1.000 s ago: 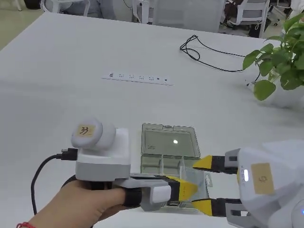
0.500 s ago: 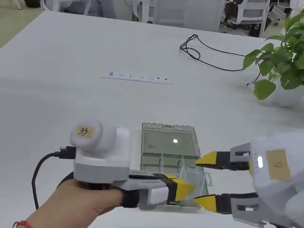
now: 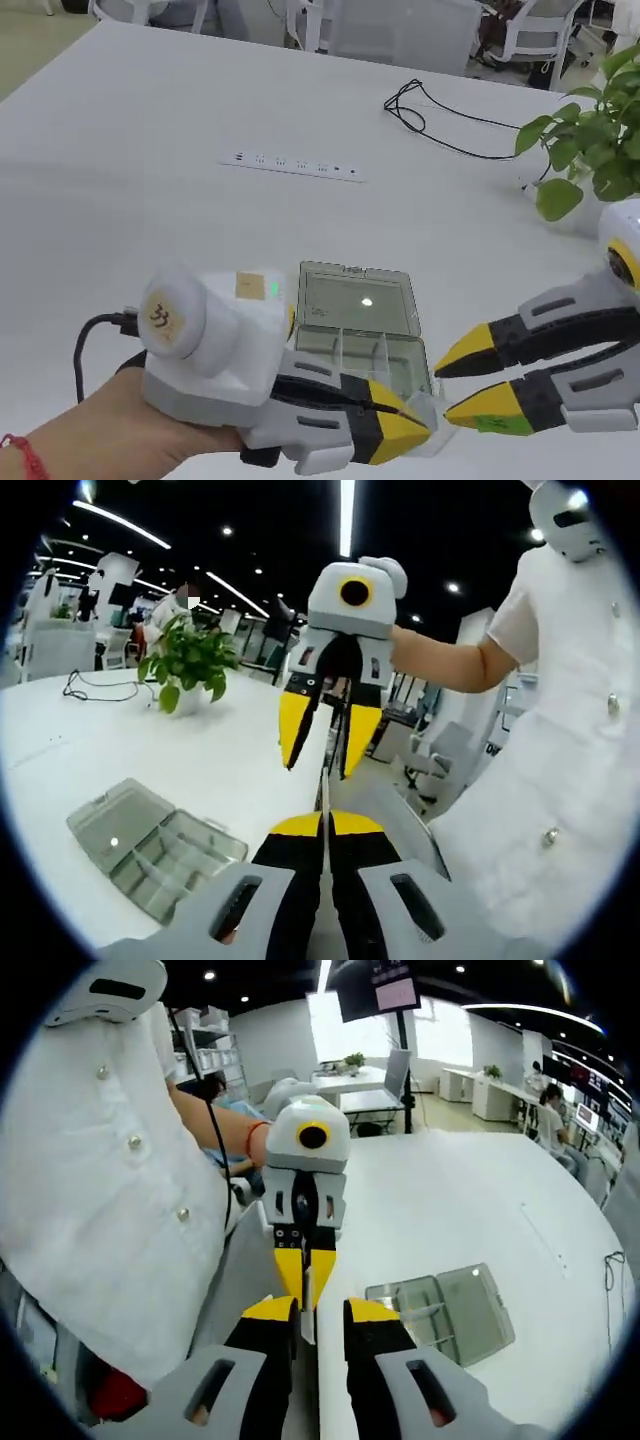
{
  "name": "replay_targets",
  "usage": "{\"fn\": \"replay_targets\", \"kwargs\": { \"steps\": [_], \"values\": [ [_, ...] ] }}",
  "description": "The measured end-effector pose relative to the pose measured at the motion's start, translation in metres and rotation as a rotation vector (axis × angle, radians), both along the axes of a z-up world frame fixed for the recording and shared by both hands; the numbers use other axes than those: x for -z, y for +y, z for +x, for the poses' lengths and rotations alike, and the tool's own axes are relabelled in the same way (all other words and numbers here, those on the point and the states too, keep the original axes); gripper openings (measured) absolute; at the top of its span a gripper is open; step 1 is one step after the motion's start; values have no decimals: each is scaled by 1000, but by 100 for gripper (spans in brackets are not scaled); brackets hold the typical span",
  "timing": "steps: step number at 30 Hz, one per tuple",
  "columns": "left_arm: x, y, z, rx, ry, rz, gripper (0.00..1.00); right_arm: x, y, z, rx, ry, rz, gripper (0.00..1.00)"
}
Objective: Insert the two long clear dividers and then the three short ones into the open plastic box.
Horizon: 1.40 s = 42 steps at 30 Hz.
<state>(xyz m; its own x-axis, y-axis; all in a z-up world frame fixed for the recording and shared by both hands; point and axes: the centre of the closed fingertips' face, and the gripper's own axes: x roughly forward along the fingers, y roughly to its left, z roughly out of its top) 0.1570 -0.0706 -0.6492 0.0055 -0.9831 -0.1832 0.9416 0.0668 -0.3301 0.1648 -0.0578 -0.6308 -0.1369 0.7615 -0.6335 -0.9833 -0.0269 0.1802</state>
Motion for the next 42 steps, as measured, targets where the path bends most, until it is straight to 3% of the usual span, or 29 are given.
{"fn": "replay_targets", "kwargs": {
  "steps": [2,6,13,30,42],
  "values": [
    [-2,0,-2,14,-23,-4,0,3,1,-3,-26,13,-15,17],
    [-3,1,-2,19,-38,-12,0,9,4,-8,-62,36,-38,14],
    [-4,3,2,4,-41,-22,0,9,8,-12,-87,69,-28,4],
    [3,6,4,-16,-13,-9,0,12,6,-11,-95,70,-24,3],
    [11,32,18,-124,30,1,2,15,-11,9,-42,39,-59,3]
  ]
}}
